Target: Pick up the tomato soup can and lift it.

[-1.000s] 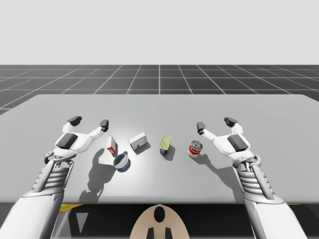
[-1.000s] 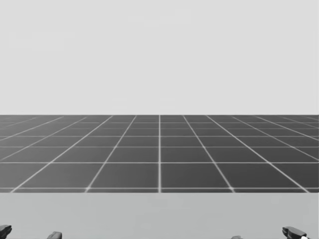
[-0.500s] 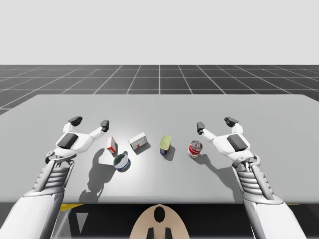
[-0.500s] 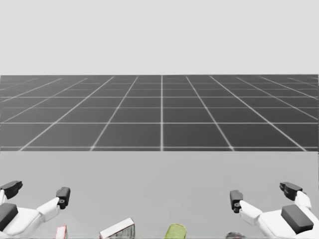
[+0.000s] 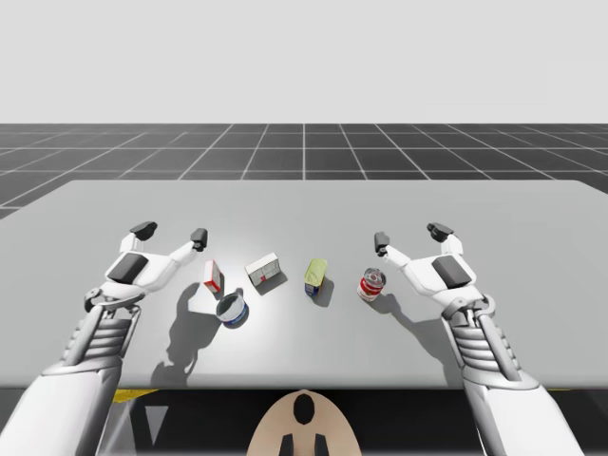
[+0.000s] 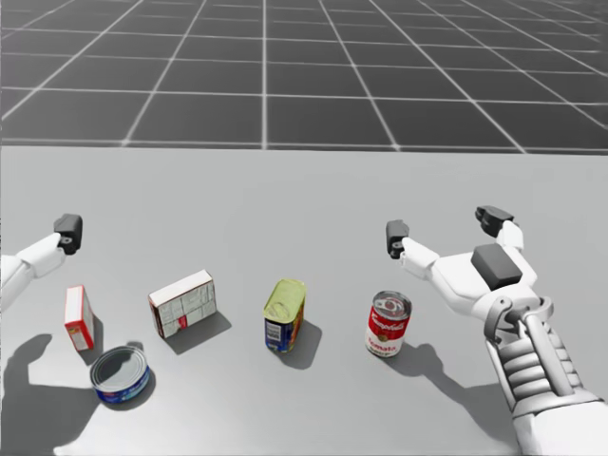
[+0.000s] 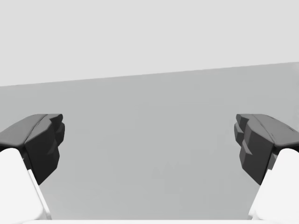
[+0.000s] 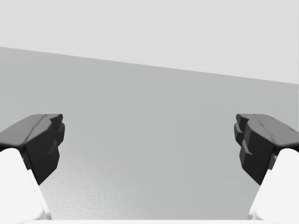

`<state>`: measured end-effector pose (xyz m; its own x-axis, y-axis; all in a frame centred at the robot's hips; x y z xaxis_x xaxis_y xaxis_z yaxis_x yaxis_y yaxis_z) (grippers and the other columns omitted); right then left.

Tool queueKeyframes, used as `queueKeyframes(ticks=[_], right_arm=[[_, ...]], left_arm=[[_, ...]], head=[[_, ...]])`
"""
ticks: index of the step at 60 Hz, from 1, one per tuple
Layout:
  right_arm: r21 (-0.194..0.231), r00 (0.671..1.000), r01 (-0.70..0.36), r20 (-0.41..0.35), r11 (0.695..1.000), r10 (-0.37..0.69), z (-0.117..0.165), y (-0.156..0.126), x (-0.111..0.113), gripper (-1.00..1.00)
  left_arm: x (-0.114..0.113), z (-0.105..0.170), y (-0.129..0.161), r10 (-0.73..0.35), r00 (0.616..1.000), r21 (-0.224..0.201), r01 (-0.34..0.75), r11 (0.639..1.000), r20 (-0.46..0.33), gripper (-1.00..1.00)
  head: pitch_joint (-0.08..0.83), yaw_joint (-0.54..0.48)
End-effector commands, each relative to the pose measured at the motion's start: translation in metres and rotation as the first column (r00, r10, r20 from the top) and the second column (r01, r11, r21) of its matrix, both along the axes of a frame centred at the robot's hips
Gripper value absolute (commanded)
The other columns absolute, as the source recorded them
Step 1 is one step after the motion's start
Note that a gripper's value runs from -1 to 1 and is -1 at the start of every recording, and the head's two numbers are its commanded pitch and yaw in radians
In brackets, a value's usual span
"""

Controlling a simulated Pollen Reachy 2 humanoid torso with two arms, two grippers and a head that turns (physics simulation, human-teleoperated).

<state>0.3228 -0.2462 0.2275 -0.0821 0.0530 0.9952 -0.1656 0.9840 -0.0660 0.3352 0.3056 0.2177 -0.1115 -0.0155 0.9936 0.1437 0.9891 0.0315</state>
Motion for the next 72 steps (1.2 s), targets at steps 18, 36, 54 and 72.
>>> queueKeyframes(ticks=[18,36,54,72], right_arm=[[0.006,1.000,0.003,0.019,1.000,-0.004,-0.001,0.003,0.000,-1.00],[0.048,0.997,-0.072,-0.007,0.996,0.072,0.010,0.011,-0.026,-1.00],[0.019,0.974,-0.203,-0.093,0.979,0.204,-0.008,0.004,-0.090,-1.00],[0.005,0.949,-0.273,-0.160,0.962,0.270,-0.048,0.003,-0.098,-1.00]], left_arm=[[-0.002,0.002,0.000,-0.017,1.000,-0.024,0.017,1.000,-0.002,-1.00],[-0.001,0.001,-0.001,-0.020,1.000,-0.029,0.019,0.999,-0.010,-1.00],[-0.002,0.000,-0.002,-0.014,1.000,-0.037,0.014,0.999,-0.020,-1.00],[-0.001,-0.001,-0.003,-0.009,1.000,-0.036,0.008,0.999,-0.028,-1.00]], head=[[0.622,-0.27],[0.629,-0.25],[0.635,-0.25],[0.637,-0.27]])
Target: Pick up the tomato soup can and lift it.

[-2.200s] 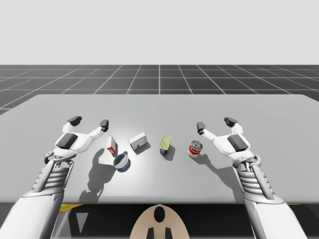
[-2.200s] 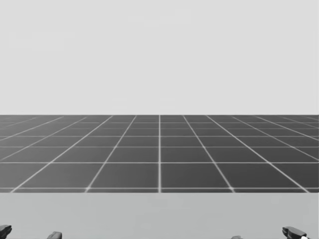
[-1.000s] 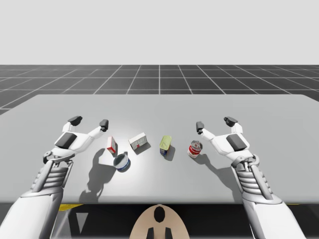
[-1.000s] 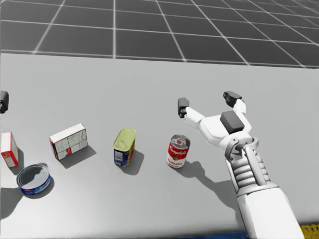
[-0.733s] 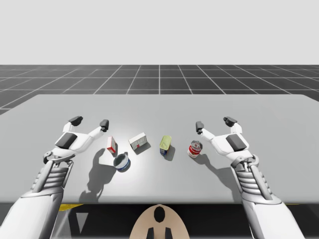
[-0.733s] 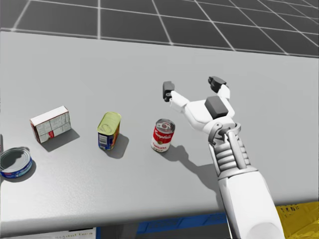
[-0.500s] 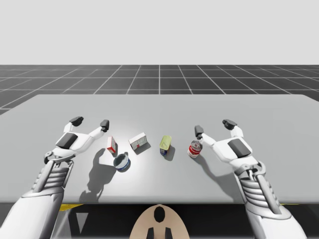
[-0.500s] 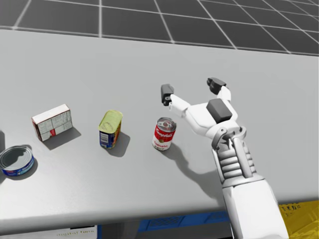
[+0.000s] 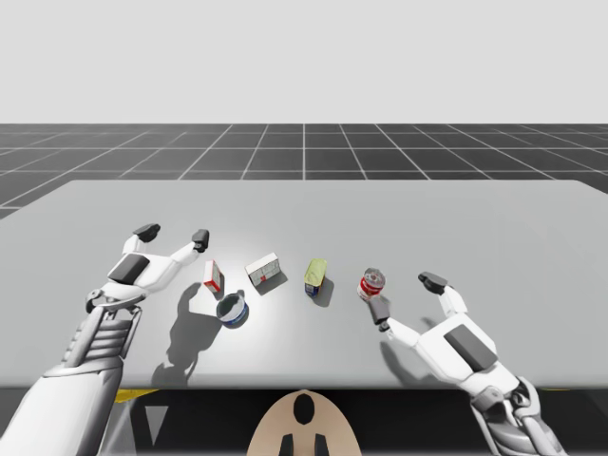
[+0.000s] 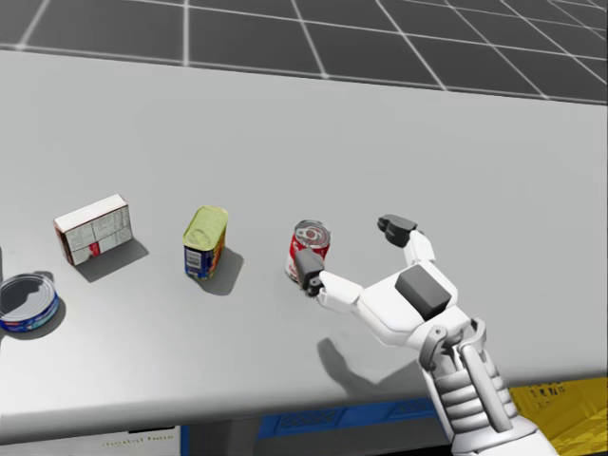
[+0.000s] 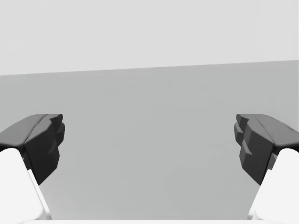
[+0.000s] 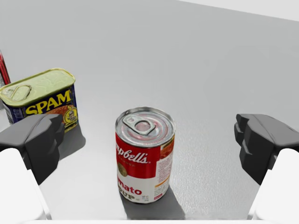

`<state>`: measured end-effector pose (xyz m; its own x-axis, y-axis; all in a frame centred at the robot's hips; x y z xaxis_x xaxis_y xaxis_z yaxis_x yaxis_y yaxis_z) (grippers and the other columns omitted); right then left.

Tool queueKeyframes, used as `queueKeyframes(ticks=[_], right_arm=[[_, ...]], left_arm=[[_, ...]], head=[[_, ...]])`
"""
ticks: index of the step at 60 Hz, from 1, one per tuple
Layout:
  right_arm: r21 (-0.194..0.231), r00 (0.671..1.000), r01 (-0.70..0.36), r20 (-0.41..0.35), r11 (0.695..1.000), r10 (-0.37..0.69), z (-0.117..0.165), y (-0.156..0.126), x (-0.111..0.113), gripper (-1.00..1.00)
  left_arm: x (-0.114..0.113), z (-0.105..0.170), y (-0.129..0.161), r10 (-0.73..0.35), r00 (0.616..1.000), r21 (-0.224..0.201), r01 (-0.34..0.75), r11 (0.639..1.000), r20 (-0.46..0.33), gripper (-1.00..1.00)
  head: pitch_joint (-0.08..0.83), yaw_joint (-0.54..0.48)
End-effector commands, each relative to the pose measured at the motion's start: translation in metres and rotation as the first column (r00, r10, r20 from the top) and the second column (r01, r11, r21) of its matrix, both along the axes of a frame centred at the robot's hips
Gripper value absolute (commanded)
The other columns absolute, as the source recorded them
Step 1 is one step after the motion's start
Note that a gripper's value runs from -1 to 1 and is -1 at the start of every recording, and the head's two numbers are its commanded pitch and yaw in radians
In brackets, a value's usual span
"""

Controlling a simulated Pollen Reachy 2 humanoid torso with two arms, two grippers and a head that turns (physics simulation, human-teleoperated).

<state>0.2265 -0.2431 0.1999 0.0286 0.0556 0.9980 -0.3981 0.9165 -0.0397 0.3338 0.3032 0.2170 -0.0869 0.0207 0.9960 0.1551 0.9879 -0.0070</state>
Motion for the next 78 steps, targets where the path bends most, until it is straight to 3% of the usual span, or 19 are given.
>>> queueKeyframes(ticks=[1,6,18,40,41,42,43,44,59,78], right_arm=[[-0.009,0.998,-0.041,-0.040,0.999,0.041,-0.022,0.000,-0.001,-1.00],[0.004,0.996,-0.049,-0.072,0.999,0.050,-0.035,0.005,0.011,-1.00],[-0.011,0.992,-0.082,-0.096,0.997,0.081,-0.053,0.018,0.037,-1.00],[-0.052,0.986,-0.107,-0.131,0.993,0.100,-0.061,0.030,0.073,-1.00],[-0.061,0.988,-0.101,-0.124,0.993,0.093,-0.062,0.030,0.073,-0.97],[-0.061,0.990,-0.092,-0.114,0.994,0.084,-0.063,0.030,0.072,-0.53],[-0.052,0.986,-0.114,-0.126,0.992,0.106,-0.063,0.030,0.072,0.79],[-0.049,0.986,-0.119,-0.126,0.992,0.112,-0.063,0.030,0.072,0.96],[-0.041,0.986,-0.116,-0.126,0.992,0.110,-0.065,0.027,0.070,1.00],[-0.046,0.987,-0.112,-0.125,0.993,0.105,-0.070,0.026,0.070,1.00]], left_arm=[[0.000,0.000,0.000,0.003,1.000,-0.001,-0.003,1.000,-0.004,-1.00],[0.000,0.000,0.000,0.003,1.000,-0.002,-0.003,1.000,-0.003,-1.00],[0.001,0.000,0.000,0.005,1.000,-0.003,-0.005,1.000,-0.002,-1.00],[0.001,0.000,0.001,0.005,1.000,-0.003,-0.005,1.000,-0.004,-1.00],[0.001,0.000,0.001,0.005,1.000,-0.003,-0.005,1.000,-0.005,-1.00],[0.001,0.000,0.001,0.005,1.000,-0.003,-0.005,1.000,-0.005,-1.00],[0.001,0.000,0.001,0.005,1.000,-0.003,-0.005,1.000,-0.005,-1.00],[0.001,0.000,0.001,0.005,1.000,-0.003,-0.005,1.000,-0.005,-1.00],[0.002,0.000,0.001,0.005,1.000,0.000,-0.005,1.000,-0.006,-1.00],[0.004,-0.002,0.001,0.008,1.000,0.005,-0.008,1.000,-0.012,-1.00]], head=[[0.637,-0.27],[0.638,-0.26],[0.641,-0.26],[0.640,-0.25],[0.640,-0.25],[0.640,-0.25],[0.639,-0.25],[0.639,-0.25],[0.595,-0.24],[0.349,-0.26]])
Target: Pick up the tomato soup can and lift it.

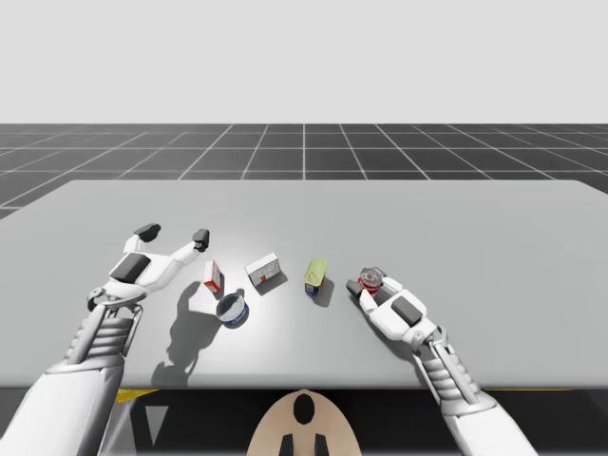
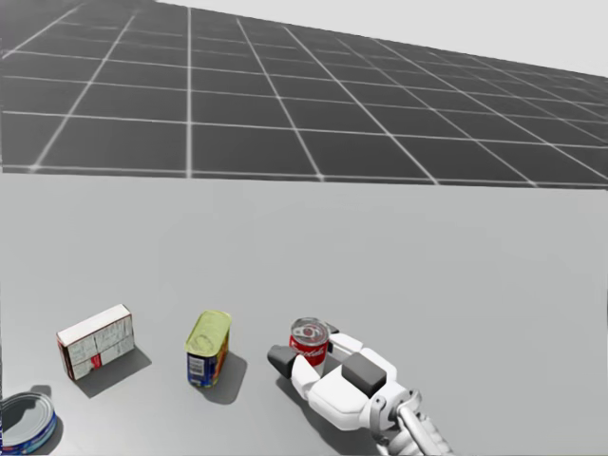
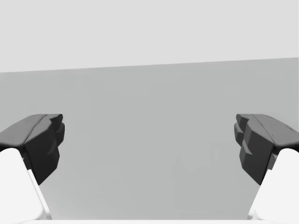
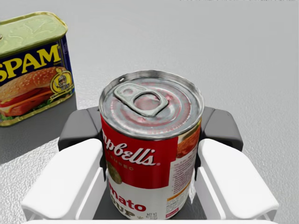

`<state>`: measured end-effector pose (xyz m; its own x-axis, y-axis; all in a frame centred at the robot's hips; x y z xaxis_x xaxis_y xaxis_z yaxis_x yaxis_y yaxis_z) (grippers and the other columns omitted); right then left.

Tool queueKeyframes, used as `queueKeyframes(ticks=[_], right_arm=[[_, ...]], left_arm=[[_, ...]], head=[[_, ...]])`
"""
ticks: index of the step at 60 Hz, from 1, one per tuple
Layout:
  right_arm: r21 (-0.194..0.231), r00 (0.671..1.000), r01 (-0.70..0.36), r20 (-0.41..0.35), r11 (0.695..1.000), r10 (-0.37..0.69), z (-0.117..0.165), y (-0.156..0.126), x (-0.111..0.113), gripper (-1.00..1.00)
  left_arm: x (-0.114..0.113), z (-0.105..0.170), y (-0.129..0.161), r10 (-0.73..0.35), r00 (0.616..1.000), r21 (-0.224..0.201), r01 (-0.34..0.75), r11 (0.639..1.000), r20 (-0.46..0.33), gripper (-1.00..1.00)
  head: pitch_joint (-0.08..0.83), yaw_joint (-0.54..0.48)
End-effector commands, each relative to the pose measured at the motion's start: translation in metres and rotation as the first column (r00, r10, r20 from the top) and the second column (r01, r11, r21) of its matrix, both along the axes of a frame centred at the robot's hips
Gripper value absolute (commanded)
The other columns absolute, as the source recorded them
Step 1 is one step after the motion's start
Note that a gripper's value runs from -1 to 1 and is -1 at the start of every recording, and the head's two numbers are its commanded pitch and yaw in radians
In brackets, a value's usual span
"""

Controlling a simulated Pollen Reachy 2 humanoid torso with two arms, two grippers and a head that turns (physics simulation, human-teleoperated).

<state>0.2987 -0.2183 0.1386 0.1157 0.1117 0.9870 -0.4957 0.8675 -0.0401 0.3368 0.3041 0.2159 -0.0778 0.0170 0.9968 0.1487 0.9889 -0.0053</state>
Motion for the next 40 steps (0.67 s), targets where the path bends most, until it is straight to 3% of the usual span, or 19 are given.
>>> queueKeyframes(ticks=[1,10,24,35,40], right_arm=[[-0.005,1.000,-0.004,-0.026,1.000,0.004,-0.009,0.001,-0.002,1.00],[0.006,1.000,0.009,0.013,1.000,-0.009,0.008,-0.001,0.000,1.00],[0.060,0.981,0.005,0.191,0.998,-0.016,0.101,-0.002,-0.004,1.00],[0.091,0.940,-0.018,0.340,0.996,-0.014,0.171,0.008,-0.015,1.00],[0.108,0.905,-0.021,0.426,0.994,-0.028,0.201,0.013,-0.023,1.00]], left_arm=[[0.001,-0.001,0.000,0.002,1.000,0.002,-0.002,1.000,-0.003,-1.00],[0.002,-0.001,0.001,0.004,1.000,0.003,-0.004,1.000,-0.006,-1.00],[0.003,-0.001,0.001,0.006,1.000,0.002,-0.006,1.000,-0.008,-1.00],[0.003,-0.001,0.002,0.008,1.000,0.002,-0.008,1.000,-0.008,-1.00],[0.004,-0.001,0.002,0.010,1.000,0.003,-0.010,1.000,-0.006,-1.00]], head=[[0.344,-0.26],[0.309,-0.26],[0.300,-0.26],[0.293,-0.26],[0.292,-0.26]])
